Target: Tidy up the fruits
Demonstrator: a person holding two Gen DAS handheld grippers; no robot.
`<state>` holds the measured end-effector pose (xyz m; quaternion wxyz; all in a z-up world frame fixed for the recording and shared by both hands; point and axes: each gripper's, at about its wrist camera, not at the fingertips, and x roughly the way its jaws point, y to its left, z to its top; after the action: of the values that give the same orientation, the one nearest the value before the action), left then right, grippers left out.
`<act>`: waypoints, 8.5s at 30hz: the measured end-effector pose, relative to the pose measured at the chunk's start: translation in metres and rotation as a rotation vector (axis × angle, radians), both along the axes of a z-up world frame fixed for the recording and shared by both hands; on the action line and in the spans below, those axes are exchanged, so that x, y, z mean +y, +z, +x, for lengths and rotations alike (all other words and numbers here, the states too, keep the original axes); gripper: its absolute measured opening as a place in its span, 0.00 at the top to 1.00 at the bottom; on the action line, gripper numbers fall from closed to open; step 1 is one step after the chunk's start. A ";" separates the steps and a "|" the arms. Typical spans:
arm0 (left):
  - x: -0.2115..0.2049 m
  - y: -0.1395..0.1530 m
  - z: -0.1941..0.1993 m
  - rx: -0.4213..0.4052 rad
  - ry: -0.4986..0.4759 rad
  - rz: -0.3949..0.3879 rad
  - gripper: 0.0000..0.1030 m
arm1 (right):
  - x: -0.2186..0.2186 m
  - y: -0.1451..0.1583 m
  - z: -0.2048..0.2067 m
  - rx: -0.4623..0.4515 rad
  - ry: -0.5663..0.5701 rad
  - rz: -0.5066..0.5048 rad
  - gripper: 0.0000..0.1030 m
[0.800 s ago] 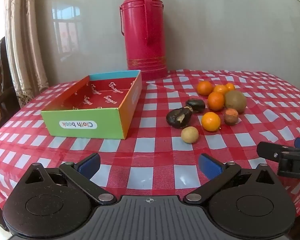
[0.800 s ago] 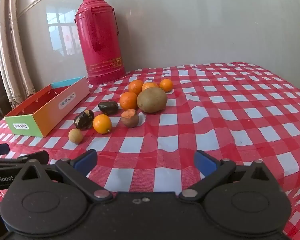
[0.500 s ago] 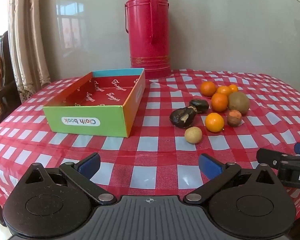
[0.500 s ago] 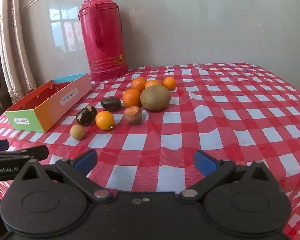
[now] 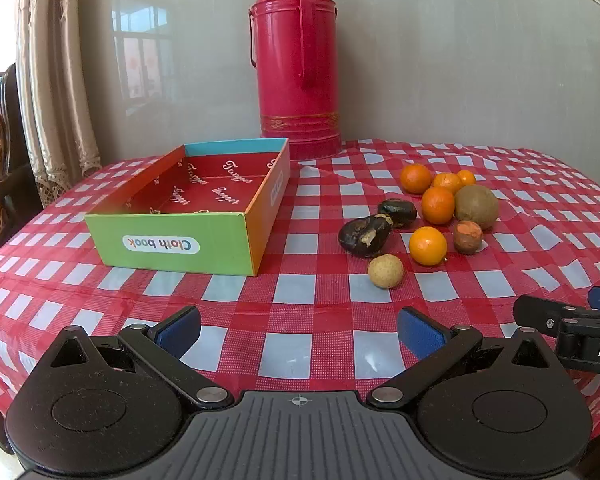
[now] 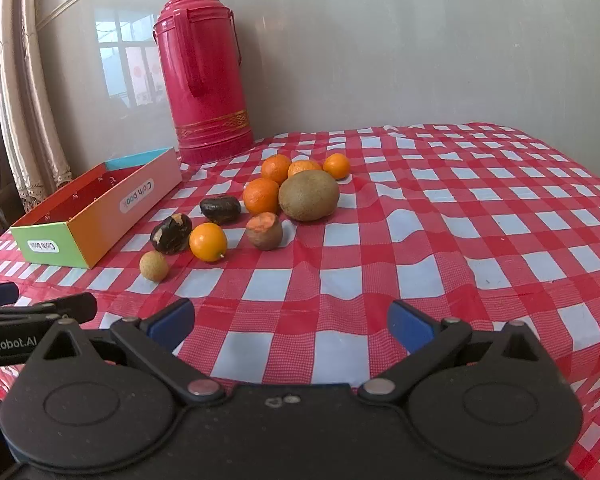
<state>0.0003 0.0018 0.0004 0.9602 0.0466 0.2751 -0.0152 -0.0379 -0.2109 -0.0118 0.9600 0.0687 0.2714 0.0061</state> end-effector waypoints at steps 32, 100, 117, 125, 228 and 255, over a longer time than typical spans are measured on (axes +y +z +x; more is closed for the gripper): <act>0.003 0.000 0.001 -0.011 0.009 -0.017 0.00 | 0.002 0.000 -0.001 -0.001 -0.011 0.008 0.05; 0.000 0.004 -0.006 -0.038 -0.001 0.001 0.00 | -0.009 0.006 -0.011 -0.047 -0.022 0.075 0.05; -0.016 0.011 -0.007 -0.096 -0.056 0.097 0.00 | -0.060 0.028 -0.004 -0.242 -0.197 0.145 0.05; -0.042 0.016 0.019 -0.092 -0.138 0.133 0.00 | -0.082 0.013 -0.002 -0.230 -0.262 0.223 0.05; 0.074 0.032 0.047 -0.092 0.345 0.017 0.03 | -0.033 0.012 0.027 -0.185 -0.129 0.095 0.05; 0.085 0.024 0.034 -0.118 0.364 -0.031 0.00 | 0.006 0.006 0.084 -0.066 0.089 -0.037 0.63</act>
<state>0.0341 0.0867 0.0248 0.9622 -0.0182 0.2218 0.1572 0.0465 -0.2052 -0.0061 0.9683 0.0388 0.2424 0.0459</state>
